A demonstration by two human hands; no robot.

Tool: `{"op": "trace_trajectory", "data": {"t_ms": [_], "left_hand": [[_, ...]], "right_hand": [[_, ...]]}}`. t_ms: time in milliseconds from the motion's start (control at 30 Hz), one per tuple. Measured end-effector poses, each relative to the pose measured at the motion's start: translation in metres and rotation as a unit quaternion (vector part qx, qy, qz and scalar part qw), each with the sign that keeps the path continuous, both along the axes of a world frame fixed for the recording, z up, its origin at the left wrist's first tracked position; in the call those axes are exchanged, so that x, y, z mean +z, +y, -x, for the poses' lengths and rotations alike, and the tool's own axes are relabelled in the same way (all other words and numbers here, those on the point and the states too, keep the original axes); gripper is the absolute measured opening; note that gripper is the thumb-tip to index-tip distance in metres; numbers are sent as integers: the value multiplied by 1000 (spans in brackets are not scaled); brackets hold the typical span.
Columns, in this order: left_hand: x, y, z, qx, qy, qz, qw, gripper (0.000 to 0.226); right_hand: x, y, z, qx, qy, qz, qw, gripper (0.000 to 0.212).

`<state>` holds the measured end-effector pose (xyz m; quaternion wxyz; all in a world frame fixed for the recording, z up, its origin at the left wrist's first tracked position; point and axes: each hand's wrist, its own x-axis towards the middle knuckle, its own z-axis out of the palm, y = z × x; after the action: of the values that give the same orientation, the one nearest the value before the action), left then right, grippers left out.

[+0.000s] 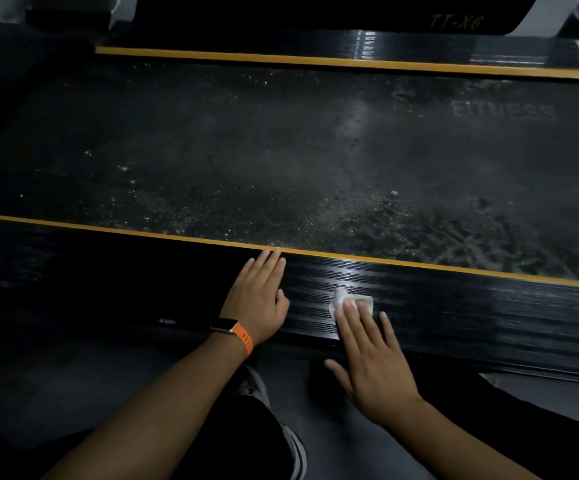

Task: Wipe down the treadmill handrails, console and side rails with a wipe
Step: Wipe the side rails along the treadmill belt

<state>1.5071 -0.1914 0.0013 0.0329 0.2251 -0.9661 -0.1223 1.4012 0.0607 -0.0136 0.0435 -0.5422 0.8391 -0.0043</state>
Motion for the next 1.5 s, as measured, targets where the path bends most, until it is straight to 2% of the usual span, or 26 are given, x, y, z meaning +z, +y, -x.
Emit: {"op": "trace_trajectory", "data": {"t_ms": [233,533,633,800,900,1067,1200,1367,1500], "left_hand": [[1,0,1,0,-9,5,1000,65],[1,4,4,6,-36,19,999,67],[1,8,8,11,-51,25,998,69],[0,22,20,10,-55,26,998,70],[0,24,21,11,-50,18,999,69],[2,23,20,8,-43,5,999,70],[3,24,20,11,-36,9,999,69],[3,23,20,14,-28,11,999,68],[3,23,20,16,-33,5,999,70]], "right_hand": [[-2,-40,-37,87,-8,20,996,80],[-3,58,18,16,22,-11,1000,77],[-2,39,5,-10,10,1,1000,78],[0,-18,-12,15,-24,24,999,79],[-2,-7,0,20,-23,12,999,78],[-1,41,25,-44,-17,13,999,78],[2,19,12,-64,-33,11,997,79],[1,-29,5,-2,-49,3,999,79],[0,-4,31,-28,-33,-2,999,80]]}}
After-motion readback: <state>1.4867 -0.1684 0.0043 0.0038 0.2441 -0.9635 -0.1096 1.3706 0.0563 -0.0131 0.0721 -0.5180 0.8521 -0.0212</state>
